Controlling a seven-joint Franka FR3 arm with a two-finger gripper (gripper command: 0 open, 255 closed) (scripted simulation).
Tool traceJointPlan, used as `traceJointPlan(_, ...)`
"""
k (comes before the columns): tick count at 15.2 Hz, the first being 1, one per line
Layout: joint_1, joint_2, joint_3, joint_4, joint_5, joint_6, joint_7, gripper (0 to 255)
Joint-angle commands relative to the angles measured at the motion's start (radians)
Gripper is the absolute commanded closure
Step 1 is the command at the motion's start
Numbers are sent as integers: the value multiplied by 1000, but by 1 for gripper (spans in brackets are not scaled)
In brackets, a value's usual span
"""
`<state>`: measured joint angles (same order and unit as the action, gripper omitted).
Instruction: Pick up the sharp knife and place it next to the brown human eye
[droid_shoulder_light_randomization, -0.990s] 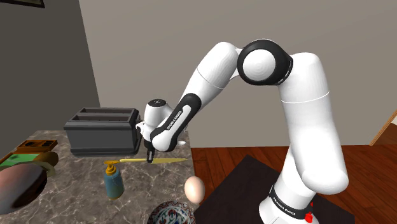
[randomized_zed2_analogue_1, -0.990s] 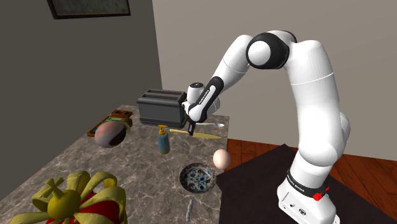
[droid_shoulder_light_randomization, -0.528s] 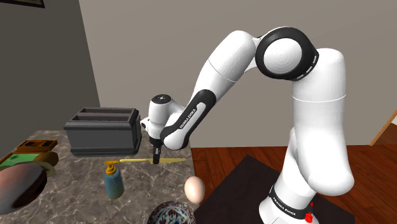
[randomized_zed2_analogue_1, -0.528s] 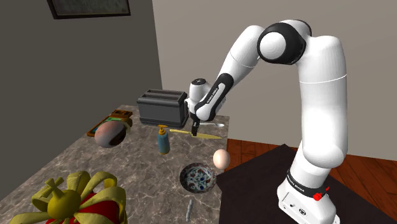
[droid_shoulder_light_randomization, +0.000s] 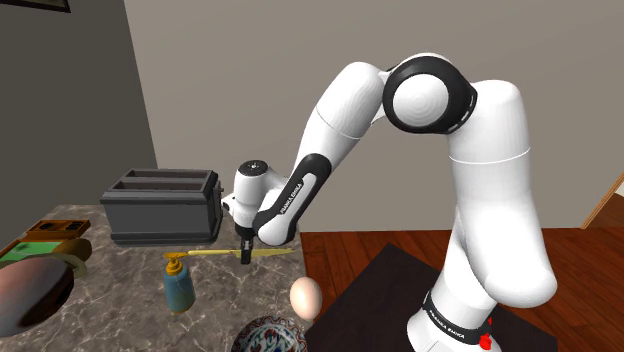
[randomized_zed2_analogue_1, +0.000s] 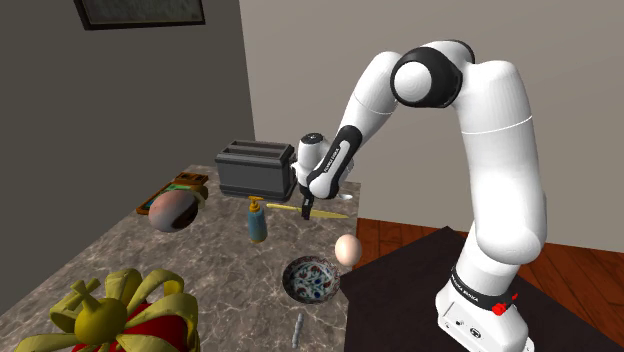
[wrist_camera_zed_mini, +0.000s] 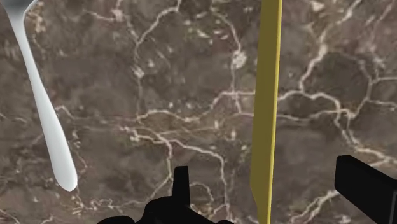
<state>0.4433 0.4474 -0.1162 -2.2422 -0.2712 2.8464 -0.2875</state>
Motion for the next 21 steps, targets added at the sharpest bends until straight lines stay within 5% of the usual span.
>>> traceJointPlan(1,0,6,0,4,0,2,0,0)
traceJointPlan(6,0,6,0,4,0,2,0,0)
traceJointPlan(7,0,6,0,4,0,2,0,255)
traceJointPlan(17,0,6,0,4,0,2,0,255)
traceJointPlan(18,0,6,0,4,0,2,0,0)
traceJointPlan(21,32,-37,0,17,-10,-6,23,0)
